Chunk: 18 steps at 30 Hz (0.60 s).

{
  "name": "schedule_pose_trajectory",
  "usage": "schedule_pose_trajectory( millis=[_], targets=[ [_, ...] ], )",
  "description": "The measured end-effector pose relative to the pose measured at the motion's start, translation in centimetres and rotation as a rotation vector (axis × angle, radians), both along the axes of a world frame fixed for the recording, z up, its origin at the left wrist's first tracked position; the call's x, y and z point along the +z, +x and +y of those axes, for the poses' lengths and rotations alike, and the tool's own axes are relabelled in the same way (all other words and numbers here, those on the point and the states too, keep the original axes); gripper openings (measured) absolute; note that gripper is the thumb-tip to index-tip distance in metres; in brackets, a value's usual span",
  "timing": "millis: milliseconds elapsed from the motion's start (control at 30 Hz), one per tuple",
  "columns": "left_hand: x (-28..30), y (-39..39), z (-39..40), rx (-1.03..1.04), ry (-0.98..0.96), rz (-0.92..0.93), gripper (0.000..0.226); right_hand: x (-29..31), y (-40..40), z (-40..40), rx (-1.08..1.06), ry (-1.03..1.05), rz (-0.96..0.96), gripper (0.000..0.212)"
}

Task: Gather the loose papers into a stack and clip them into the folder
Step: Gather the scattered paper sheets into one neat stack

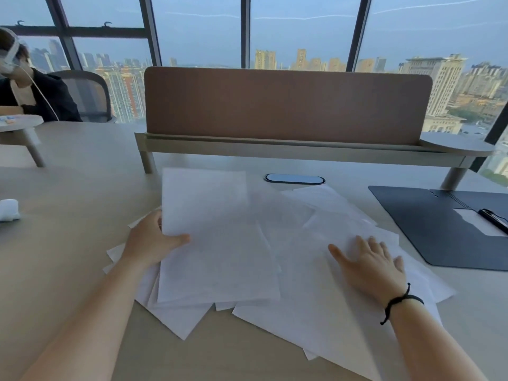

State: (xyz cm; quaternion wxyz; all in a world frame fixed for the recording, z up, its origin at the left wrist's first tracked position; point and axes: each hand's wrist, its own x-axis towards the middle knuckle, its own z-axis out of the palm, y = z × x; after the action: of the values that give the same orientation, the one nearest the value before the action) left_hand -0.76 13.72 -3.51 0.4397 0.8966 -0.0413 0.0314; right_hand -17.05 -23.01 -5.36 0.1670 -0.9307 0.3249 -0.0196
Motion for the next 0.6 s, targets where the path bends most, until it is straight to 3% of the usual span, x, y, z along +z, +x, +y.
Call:
schedule_pose_trajectory(
  millis=[100, 167, 467, 600],
  targets=[
    [-1.5, 0.5, 0.3, -0.035, 0.437, 0.067, 0.101, -0.5, 0.2, 0.0, 0.023, -0.057, 0.059, 0.098],
    [-2.0, 0.3, -0.6, -0.068, 0.56, 0.111, 0.117, -0.5, 0.4, 0.8, 0.033, -0.064, 0.064, 0.101],
    [-1.9, -2.9, -5.8, -0.226, 0.44, 0.09, 0.119, 0.1, 1.7, 5.2, 0.176, 0.008, -0.013, 0.114],
    [-1.5, -3.6, -6.3, -0.199, 0.355, 0.071, 0.121, 1.4, 1.7, 5.2, 0.175, 0.189, -0.176, 0.113]
  ],
)
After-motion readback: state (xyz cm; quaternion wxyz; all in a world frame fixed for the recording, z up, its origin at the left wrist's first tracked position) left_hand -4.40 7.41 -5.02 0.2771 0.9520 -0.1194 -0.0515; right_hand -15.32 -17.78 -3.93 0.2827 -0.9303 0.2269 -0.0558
